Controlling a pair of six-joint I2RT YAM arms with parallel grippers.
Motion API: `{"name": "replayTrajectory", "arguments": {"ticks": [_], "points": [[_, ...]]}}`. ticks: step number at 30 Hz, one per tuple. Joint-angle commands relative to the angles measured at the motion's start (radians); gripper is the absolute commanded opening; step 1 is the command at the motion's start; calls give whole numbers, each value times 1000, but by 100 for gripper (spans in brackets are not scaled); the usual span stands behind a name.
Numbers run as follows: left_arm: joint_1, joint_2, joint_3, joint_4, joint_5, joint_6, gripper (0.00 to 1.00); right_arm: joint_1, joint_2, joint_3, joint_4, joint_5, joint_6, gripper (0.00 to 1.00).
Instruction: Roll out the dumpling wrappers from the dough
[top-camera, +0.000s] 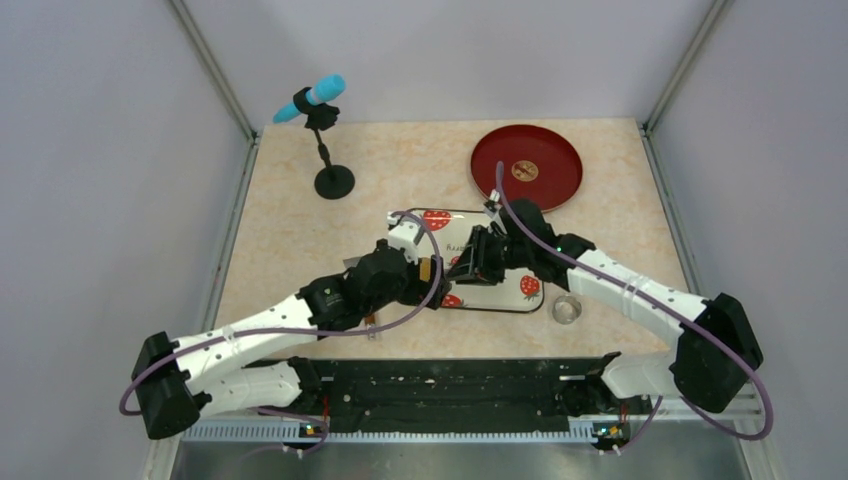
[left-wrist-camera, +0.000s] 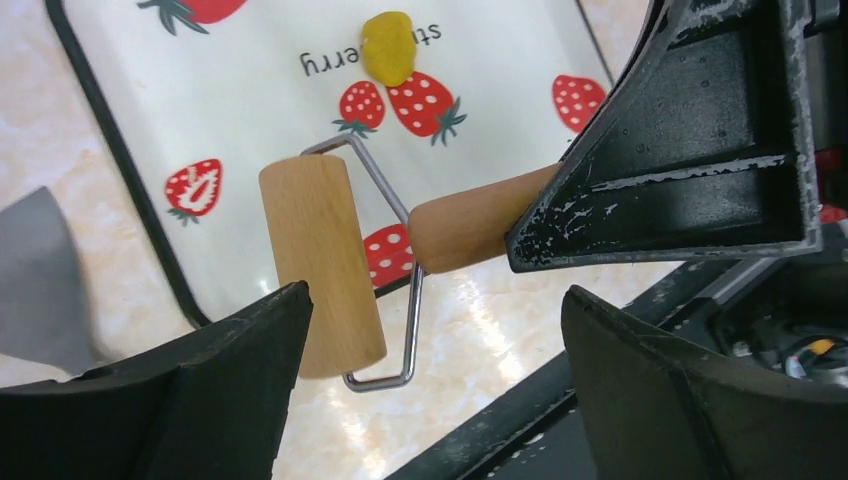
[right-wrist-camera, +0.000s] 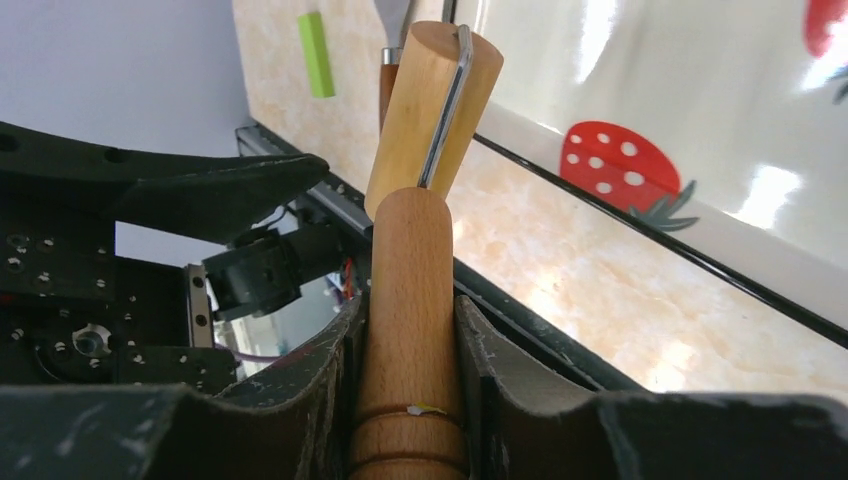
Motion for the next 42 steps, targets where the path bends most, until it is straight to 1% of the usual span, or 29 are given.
{"name": "replayTrajectory", "arguments": {"ticks": [1, 4, 6, 8, 10, 12, 16, 18, 21, 24, 30, 32, 35, 38, 42], "points": [[22, -37, -49, 189, 72, -147, 99, -12, -106, -15, 0, 85, -73, 0], [122, -18, -81, 278, 265, -254, 99, -59, -176, -66, 4, 95, -129, 0], [225, 9, -111, 343, 430, -341, 99, -102, -228, -87, -11, 70, -151, 0], [328, 38, -153, 406, 560, -415, 99, -148, -275, -98, -42, 53, -178, 0], [418, 62, -186, 446, 655, -444, 99, -188, -316, -93, -94, 49, -222, 0], [494, 88, -188, 414, 702, -417, 99, -219, -342, -81, -152, 51, -268, 0], [651, 159, -145, 290, 762, -298, 97, -256, -368, -59, -231, 35, -341, 0], [712, 222, -101, 197, 771, -218, 96, -264, -366, -50, -252, 13, -363, 0], [790, 356, 0, 50, 838, -82, 93, -266, -355, -42, -263, -22, -379, 0], [805, 504, 103, -40, 861, 20, 84, -266, -350, -36, -273, -37, -388, 0], [803, 645, 129, 6, 926, 57, 72, -266, -353, -10, -280, -66, -387, 0], [802, 686, 126, 24, 948, 58, 64, -266, -360, 5, -283, -67, -391, 0], [798, 707, 106, 49, 967, 49, 55, -266, -358, 29, -298, -67, -401, 0], [788, 703, 84, 51, 960, 50, 41, -266, -350, 54, -318, -63, -412, 0], [771, 661, 35, 50, 930, 40, 15, -265, -333, 94, -359, -41, -440, 0]]}}
